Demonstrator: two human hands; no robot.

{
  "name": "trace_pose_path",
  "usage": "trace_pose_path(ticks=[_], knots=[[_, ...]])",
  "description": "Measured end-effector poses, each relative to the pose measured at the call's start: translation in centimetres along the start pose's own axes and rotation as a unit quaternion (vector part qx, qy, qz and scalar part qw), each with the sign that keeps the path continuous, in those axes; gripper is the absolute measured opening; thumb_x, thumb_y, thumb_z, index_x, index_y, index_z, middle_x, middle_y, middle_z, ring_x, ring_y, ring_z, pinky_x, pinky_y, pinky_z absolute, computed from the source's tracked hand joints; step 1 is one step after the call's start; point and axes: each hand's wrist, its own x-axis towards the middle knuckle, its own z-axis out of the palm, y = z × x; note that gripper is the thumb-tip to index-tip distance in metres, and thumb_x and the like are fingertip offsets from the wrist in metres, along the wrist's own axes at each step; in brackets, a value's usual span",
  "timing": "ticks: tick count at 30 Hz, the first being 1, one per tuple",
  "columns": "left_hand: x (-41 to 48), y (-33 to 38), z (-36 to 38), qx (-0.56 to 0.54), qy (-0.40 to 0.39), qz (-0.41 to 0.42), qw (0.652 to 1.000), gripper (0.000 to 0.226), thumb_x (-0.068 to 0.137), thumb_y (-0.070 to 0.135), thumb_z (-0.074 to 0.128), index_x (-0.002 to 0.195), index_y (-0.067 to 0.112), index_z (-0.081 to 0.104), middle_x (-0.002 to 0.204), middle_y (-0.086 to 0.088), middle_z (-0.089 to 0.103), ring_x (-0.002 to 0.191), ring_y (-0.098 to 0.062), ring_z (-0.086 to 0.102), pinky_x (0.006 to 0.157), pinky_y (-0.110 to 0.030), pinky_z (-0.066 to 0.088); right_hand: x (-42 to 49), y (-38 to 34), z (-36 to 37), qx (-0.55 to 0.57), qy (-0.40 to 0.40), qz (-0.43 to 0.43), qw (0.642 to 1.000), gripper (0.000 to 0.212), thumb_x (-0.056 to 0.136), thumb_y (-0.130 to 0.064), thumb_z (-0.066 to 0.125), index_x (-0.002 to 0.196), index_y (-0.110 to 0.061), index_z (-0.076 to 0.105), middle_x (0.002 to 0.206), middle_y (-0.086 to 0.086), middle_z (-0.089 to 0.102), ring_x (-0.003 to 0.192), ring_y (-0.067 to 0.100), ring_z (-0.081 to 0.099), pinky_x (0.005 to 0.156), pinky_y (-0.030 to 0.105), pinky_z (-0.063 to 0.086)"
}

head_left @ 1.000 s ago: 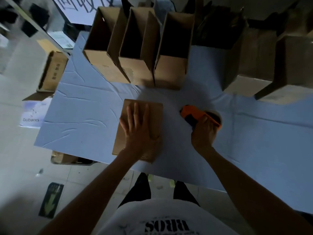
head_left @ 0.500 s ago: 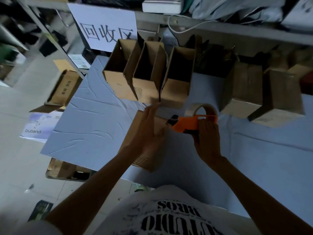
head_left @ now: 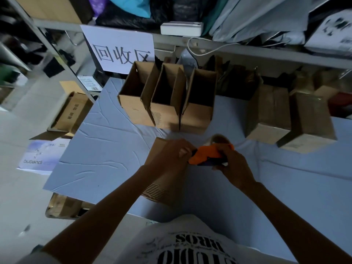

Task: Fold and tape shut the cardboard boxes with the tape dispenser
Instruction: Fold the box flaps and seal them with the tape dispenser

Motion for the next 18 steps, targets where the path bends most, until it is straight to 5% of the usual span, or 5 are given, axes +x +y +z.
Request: trace_pose_path(ticks=[6, 9, 12, 15, 18], knots=[[2.3, -0.1, -1.7, -0.147, -0.077, -0.041, 0.985, 0.019, 0.087, -0.004, 0.061, 0.105, -0.005, 0.068, 0.097, -0.015, 0.069, 0.09, -0.018, 0.067, 0.084, -0.027, 0.051, 1.5, -1.3, -1.6, 0.154, -0.052, -0.005, 0.987, 0.066, 0.071, 0.003, 0.077, 0.13, -0.016, 0.054, 0.129, -0.006, 0.056, 0.119, 0.007, 0.051, 0.094, 0.008, 0.041], [2.6, -0.2, -2.1, -0.245, -0.086, -0.11, 0.959, 0.025, 0.085, -0.012, 0.057, 0.109, -0.011, 0.063, 0.086, -0.012, 0.065, 0.076, -0.007, 0.065, 0.072, -0.018, 0.052, 1.6, -1.5, -2.3, 0.12, -0.08, 0.009, 0.989, 0.07, 0.073, -0.009, 0.08, 0.133, -0.022, 0.047, 0.112, -0.015, 0.058, 0.107, 0.005, 0.057, 0.08, 0.003, 0.043], [3.1, -0.6, -2.1, -0.305, -0.136, -0.202, 0.921, 0.025, 0.089, -0.007, 0.053, 0.114, -0.006, 0.059, 0.099, -0.017, 0.064, 0.091, -0.022, 0.065, 0.084, -0.03, 0.054, 1.7, -1.6, -2.2, 0.079, -0.105, -0.002, 0.991, 0.088, 0.06, -0.03, 0.088, 0.134, -0.024, 0.041, 0.107, -0.012, 0.059, 0.096, 0.004, 0.06, 0.079, 0.013, 0.049], [3.1, -0.6, -1.9, -0.36, -0.148, -0.271, 0.881, 0.013, 0.093, 0.001, 0.051, 0.1, 0.003, 0.062, 0.089, -0.009, 0.066, 0.082, -0.017, 0.066, 0.08, -0.031, 0.054, 2.1, -1.8, -2.0, 0.023, -0.061, -0.029, 0.997, 0.067, 0.066, -0.038, 0.084, 0.122, -0.022, 0.051, 0.107, -0.007, 0.061, 0.096, 0.006, 0.06, 0.083, 0.025, 0.05], [3.1, -0.3, -1.7, -0.384, -0.138, -0.318, 0.856, 0.011, 0.093, 0.002, 0.053, 0.087, 0.007, 0.061, 0.076, -0.005, 0.061, 0.07, -0.012, 0.062, 0.066, -0.024, 0.054, 2.3, -2.2, -2.4, 0.003, -0.038, -0.046, 0.998, 0.059, 0.067, -0.039, 0.083, 0.117, -0.021, 0.056, 0.102, -0.008, 0.063, 0.092, 0.005, 0.06, 0.08, 0.019, 0.048]])
